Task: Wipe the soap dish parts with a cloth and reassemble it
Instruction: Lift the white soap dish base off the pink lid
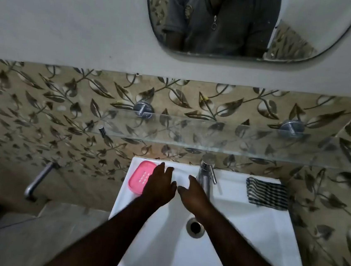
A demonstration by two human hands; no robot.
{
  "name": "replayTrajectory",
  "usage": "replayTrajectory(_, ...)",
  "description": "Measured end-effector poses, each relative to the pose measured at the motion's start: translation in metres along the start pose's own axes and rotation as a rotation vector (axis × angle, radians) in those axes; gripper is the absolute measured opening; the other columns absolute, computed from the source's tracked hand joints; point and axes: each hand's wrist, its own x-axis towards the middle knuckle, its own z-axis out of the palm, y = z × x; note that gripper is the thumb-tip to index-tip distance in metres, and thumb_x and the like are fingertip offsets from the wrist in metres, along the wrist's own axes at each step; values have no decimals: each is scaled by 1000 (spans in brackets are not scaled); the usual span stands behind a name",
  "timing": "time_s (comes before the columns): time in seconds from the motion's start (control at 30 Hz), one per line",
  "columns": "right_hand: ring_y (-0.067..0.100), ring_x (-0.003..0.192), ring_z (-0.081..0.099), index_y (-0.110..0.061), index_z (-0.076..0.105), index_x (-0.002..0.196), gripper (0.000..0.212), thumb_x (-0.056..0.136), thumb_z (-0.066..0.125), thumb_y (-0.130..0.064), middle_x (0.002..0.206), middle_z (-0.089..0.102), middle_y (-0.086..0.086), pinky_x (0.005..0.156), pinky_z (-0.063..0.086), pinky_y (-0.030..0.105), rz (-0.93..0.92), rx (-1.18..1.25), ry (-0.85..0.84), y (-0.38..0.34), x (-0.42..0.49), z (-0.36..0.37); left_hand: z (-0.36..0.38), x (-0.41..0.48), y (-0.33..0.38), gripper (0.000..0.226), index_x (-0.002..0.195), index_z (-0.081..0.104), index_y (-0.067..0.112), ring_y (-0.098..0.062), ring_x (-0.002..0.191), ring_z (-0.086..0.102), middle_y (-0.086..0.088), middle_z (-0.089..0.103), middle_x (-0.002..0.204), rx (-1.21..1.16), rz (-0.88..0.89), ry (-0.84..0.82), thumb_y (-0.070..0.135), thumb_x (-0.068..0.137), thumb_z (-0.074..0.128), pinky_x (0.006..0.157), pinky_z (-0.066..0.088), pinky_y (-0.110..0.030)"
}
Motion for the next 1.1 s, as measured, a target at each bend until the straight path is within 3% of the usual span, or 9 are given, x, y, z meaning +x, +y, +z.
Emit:
replayTrajectory(0.13,23,126,48,-12,13,154,68,97,48,-21,155,31,12,76,36,19,107,63,22,0,10,2,-5,17,-5,50,147,27,9,-39,141,24,-26,17,156,115,-55,-78,15,98,39,110,29,-45)
replayTrajectory(0.3,24,136,39,-10,14,154,65,98,46,-19,158,27,11,87,34,18,125,40,27,5,17,7,1,30,-5,41,136,38,8,-37,115,48,-20,46,131,204,-56,-91,17,96,39,91,42,-43)
replayTrajectory(0.43,26,133,43,-11,25,150,57,97,45,-18,152,38,11,103,40,29,108,12,11,8,19,10,5,40,-6,40,132,46,9,-33,114,53,-14,59,121,138,-44,-69,25,95,43,93,44,-40)
replayTrajectory(0.53,25,122,53,-12,31,147,53,96,45,-15,143,49,11,98,45,30,101,54,17,11,21,14,6,46,-8,36,126,52,10,-32,114,53,-13,59,121,110,-88,12,26,94,45,91,44,-39)
replayTrajectory(0.67,24,137,39,-12,15,153,62,99,43,-20,154,34,8,102,34,24,143,47,-26,16,20,18,8,49,-12,34,123,53,7,-34,111,54,-16,62,117,85,-146,-4,21,93,46,89,46,-39)
replayTrajectory(0.8,23,142,31,-10,12,154,64,100,44,-22,158,27,8,109,27,25,138,48,-27,17,16,22,5,51,-13,34,125,54,5,-34,108,59,-19,66,113,-36,-141,26,12,93,46,90,44,-36)
replayTrajectory(0.9,25,136,40,-12,20,152,60,99,44,-20,153,36,10,107,33,27,156,109,-2,16,10,24,0,52,-10,35,124,54,5,-33,105,60,-19,66,112,-101,-145,61,6,90,46,90,44,-36)
replayTrajectory(1.03,21,132,43,-15,13,155,63,99,43,-17,153,36,5,99,33,20,158,241,3,13,-3,25,-6,46,-8,42,126,55,5,-32,112,57,-17,64,120,-212,-165,126,-3,85,47,96,42,-34)
replayTrajectory(1.1,22,129,47,-16,19,153,60,98,43,-15,150,41,7,105,39,27,134,287,-9,12,-12,25,-11,40,-9,46,126,56,6,-30,112,59,-16,64,121,-299,-197,165,-7,83,47,90,43,-26)
